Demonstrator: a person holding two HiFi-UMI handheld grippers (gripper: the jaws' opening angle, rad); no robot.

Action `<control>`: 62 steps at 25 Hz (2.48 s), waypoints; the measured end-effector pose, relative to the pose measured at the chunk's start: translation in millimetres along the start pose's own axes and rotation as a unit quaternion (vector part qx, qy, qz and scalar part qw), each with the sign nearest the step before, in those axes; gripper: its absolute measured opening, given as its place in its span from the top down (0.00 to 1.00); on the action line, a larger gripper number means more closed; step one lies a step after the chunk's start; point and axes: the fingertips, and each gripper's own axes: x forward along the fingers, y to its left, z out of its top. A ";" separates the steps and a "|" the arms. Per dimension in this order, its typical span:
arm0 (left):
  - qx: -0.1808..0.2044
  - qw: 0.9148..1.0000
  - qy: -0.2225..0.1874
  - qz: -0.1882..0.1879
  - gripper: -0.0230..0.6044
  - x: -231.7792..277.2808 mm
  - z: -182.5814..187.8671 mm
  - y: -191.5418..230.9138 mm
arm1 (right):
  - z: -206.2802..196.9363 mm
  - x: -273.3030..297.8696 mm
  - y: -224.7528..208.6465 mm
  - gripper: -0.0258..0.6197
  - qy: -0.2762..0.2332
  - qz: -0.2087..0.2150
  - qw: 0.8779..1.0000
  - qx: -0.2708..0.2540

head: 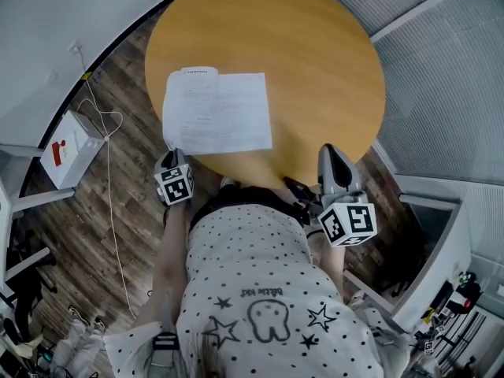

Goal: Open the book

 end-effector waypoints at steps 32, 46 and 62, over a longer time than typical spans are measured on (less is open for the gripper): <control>0.043 0.976 -0.203 -0.069 0.87 -139.6 166.7 -55.4 | -33.6 -8.2 -44.0 0.95 -0.012 -0.030 0.999 0.034; 0.078 0.960 -0.246 -0.108 0.91 -164.1 198.0 -80.8 | -31.1 -6.2 -43.5 0.95 -0.013 -0.015 1.000 0.007; 0.122 0.936 -0.296 -0.147 0.95 -196.4 234.3 -114.9 | -5.2 -9.9 -9.5 0.95 -0.020 0.034 0.999 -0.022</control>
